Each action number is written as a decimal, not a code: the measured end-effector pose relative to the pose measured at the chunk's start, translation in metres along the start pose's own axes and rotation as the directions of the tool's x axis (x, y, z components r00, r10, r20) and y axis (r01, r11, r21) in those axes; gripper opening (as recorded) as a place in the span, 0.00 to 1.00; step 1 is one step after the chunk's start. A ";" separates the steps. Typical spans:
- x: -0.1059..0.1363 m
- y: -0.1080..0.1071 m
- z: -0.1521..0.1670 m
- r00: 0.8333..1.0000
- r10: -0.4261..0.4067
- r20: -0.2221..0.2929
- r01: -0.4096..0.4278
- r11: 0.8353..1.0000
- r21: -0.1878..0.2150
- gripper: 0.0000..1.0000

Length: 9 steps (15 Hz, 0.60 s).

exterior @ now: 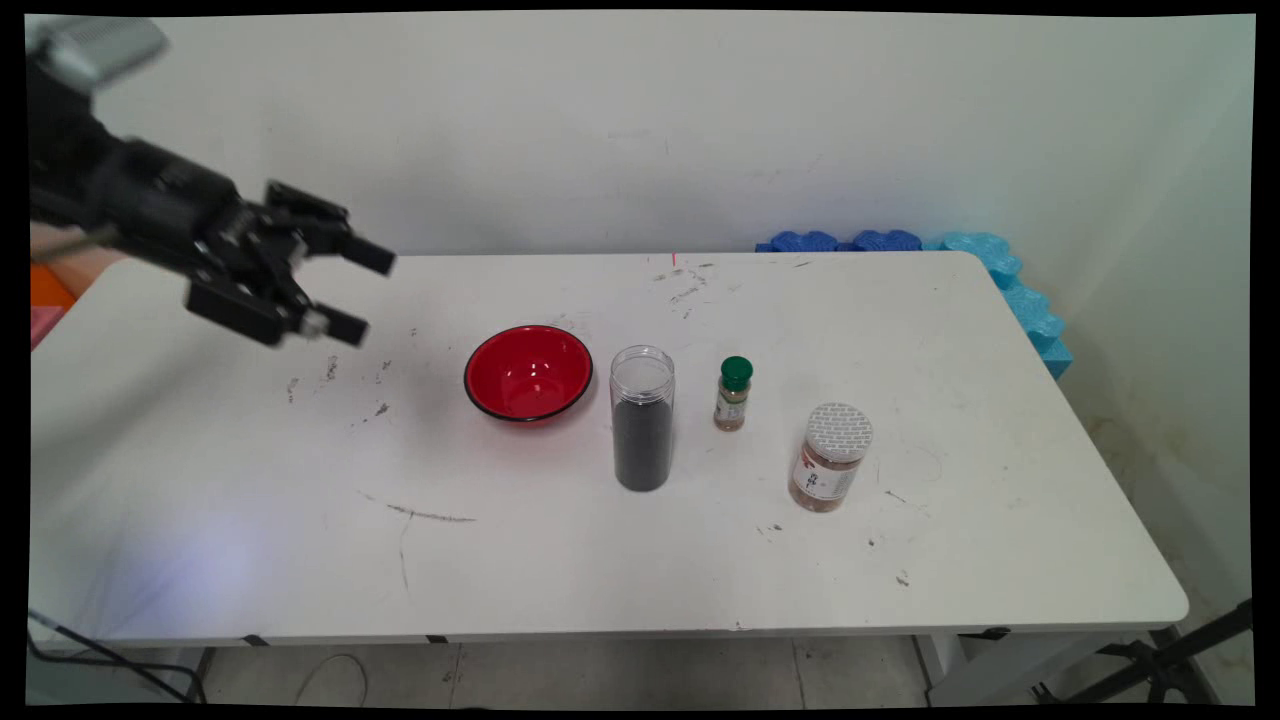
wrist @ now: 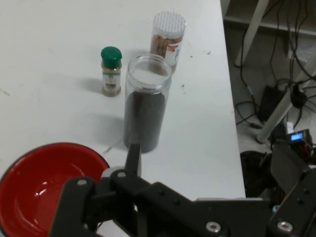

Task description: Pick up the black seasoning powder from the table

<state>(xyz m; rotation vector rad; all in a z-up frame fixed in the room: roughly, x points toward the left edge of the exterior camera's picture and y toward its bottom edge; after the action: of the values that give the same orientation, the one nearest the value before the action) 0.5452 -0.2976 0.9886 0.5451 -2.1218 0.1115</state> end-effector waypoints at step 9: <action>-0.014 0.009 0.084 1.000 0.001 0.031 -0.002 0.999 0.054 1.00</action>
<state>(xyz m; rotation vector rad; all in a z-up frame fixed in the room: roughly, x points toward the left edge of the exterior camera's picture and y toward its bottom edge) 0.4839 -0.3088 0.9297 0.5804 -2.1549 0.1624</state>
